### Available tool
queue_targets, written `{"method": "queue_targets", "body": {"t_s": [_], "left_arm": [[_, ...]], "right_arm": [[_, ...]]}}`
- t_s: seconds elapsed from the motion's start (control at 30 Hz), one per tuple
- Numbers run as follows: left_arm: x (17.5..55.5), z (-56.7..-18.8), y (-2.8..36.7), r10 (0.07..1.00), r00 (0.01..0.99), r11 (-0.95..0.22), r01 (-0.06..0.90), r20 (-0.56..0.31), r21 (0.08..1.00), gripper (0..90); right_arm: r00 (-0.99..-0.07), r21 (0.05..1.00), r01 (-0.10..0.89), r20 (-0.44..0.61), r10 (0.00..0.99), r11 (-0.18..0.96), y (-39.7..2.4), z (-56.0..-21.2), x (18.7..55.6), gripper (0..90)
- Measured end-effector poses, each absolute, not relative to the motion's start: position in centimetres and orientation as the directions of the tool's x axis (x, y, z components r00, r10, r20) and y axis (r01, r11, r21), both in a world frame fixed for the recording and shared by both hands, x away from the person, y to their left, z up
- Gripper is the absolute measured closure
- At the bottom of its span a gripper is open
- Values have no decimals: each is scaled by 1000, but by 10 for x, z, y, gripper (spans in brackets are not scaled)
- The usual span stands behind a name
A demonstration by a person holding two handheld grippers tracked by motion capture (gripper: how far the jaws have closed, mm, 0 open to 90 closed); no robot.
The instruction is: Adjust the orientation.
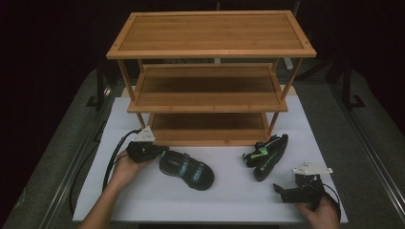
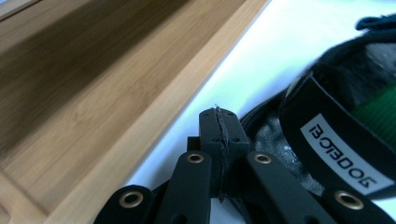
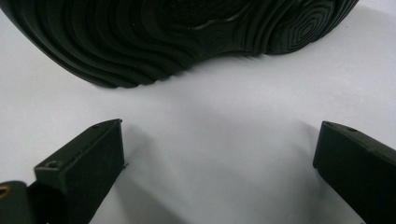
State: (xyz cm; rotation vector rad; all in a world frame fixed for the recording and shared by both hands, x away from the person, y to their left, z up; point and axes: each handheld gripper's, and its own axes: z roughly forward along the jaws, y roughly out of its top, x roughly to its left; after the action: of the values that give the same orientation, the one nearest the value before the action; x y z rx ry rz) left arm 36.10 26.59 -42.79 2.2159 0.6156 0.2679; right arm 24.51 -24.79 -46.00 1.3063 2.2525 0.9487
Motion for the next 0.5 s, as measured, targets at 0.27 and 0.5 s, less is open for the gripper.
{"method": "queue_targets", "body": {"t_s": [0.27,0.5], "left_arm": [[345,-426,275,507,861,-561,360,-34,745,900],[330,-426,280,505,862,-559,364,-42,745,900]], "right_arm": [[-503,708,616,17,864,344,-248,-460,245,13],[-503,708,616,17,864,345,-248,-460,245,13]]}}
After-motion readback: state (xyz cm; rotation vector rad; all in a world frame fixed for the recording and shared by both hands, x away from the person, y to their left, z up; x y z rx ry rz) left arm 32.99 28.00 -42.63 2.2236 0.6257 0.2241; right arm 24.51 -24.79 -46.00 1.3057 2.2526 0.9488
